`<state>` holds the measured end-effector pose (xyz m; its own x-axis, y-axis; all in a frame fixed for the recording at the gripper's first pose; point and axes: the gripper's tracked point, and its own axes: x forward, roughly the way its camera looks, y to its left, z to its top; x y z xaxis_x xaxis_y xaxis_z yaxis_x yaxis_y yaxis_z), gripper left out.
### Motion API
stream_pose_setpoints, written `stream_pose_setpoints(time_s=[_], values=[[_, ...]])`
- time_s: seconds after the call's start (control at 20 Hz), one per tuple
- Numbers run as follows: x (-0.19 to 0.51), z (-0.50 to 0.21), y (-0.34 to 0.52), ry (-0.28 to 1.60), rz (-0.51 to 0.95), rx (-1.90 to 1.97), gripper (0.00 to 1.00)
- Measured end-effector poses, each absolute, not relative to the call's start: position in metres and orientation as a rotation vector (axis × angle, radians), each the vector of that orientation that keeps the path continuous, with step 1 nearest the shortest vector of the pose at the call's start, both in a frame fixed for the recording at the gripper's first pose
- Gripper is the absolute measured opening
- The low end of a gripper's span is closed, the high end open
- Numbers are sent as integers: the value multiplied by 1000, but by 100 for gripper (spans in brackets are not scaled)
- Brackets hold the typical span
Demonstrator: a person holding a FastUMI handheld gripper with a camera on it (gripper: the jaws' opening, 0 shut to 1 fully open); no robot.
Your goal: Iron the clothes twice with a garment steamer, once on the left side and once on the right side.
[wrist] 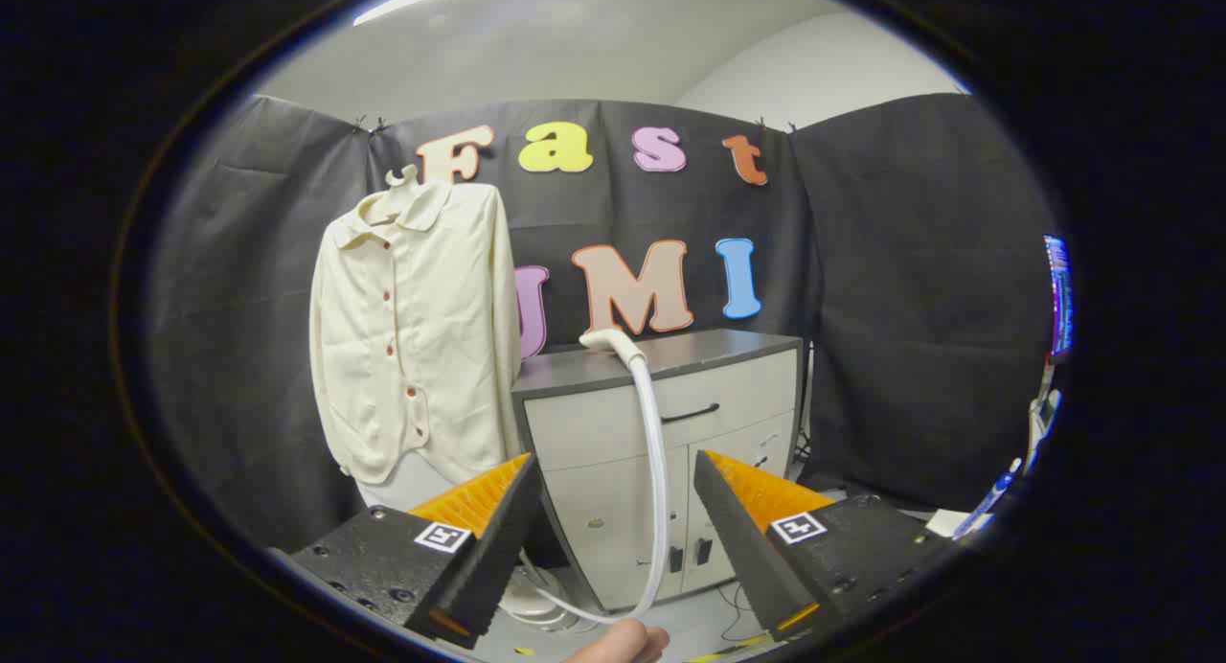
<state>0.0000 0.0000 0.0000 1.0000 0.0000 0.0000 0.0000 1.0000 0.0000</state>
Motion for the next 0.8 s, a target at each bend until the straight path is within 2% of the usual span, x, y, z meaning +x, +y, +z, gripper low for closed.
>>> stream_pose_setpoints(time_s=[0.8], values=[[33,-11,15,5,39,-34,98]])
